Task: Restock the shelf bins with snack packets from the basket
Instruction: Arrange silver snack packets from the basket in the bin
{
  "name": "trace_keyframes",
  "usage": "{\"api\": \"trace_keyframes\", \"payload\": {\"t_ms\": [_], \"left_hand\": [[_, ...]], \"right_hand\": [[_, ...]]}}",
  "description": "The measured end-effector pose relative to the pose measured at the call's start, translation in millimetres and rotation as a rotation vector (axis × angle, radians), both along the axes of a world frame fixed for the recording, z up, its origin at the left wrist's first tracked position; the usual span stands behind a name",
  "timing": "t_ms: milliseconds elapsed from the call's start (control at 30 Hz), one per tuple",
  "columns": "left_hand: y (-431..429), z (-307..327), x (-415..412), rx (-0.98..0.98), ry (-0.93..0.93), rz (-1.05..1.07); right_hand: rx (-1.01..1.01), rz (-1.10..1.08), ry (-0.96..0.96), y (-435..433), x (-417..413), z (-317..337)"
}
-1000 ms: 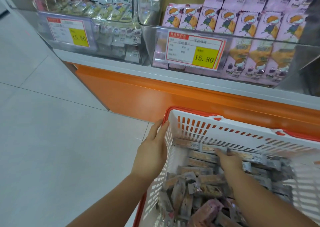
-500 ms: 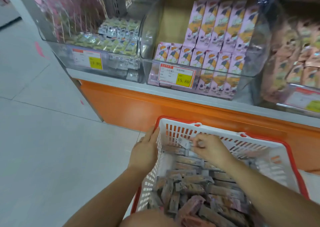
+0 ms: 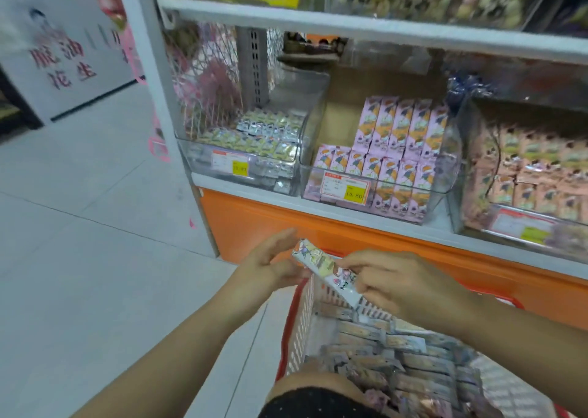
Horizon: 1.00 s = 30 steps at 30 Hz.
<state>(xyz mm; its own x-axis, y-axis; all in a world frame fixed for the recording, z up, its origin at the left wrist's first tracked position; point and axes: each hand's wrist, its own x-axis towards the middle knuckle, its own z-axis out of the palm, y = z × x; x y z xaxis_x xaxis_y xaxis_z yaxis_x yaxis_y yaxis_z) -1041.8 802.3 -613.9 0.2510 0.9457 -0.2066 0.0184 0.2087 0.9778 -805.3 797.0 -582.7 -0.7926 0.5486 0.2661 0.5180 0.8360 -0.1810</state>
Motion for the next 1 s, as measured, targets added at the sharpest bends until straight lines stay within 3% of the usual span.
{"api": "trace_keyframes", "payload": {"t_ms": [133, 367, 500, 567, 700, 833, 900, 1000], "left_hand": [[-7, 31, -16, 0.111, 0.063, 0.004], [-6, 52, -16, 0.035, -0.364, 0.423], [9, 58, -22, 0.061, -0.361, 0.458], [29, 62, -35, 0.075, -0.287, 0.5], [91, 74, -69, 0.164, -0.024, 0.518], [168, 87, -88, 0.34, 0.414, 0.538], [207, 87, -90, 0.41, 0.624, 0.532], [260, 82, -88, 0.38, 0.753, 0.566]], "right_hand": [[0.124, 0.042, 0.0, 5, -14, 25], [0.262, 0.038, 0.221, 26, -71, 40], [0.153, -0.016, 0.314, 50, -106, 37], [0.095, -0.045, 0.288, 72, -109, 39], [-0.077, -0.337, 0.181, 137, -96, 51], [-0.061, -0.466, 0.026, 196, -87, 46], [-0.027, -0.462, 0.094, 210, -85, 37], [0.022, -0.436, 0.212, 214, -87, 24]]}}
